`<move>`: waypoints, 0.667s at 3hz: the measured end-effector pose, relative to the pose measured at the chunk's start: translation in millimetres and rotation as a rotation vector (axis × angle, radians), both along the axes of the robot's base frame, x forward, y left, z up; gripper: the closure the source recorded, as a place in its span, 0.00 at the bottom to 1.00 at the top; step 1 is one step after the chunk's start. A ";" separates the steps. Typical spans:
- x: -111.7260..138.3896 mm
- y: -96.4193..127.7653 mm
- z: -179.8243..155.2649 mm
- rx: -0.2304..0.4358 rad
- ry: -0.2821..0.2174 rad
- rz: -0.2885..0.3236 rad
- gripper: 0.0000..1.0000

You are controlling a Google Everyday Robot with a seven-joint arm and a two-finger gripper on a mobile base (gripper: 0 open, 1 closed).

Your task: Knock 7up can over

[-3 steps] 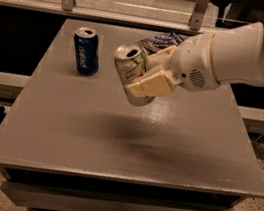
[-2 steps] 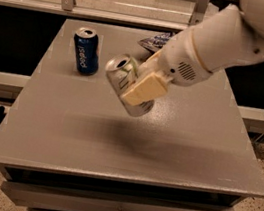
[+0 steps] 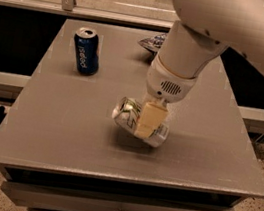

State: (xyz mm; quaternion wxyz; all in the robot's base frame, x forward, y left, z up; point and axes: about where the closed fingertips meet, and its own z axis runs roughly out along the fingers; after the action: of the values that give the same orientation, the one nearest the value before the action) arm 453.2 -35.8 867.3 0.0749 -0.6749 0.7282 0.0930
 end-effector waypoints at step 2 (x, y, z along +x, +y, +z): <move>14.2 -50.2 -20.4 -0.277 -0.037 -0.017 0.84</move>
Offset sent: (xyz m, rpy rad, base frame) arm 0.0201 -0.0701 -0.0260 -0.3889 -0.0538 -0.0422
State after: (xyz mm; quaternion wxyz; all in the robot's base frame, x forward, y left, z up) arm 467.4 -86.0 846.9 -0.0049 -0.6742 0.7382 -0.0217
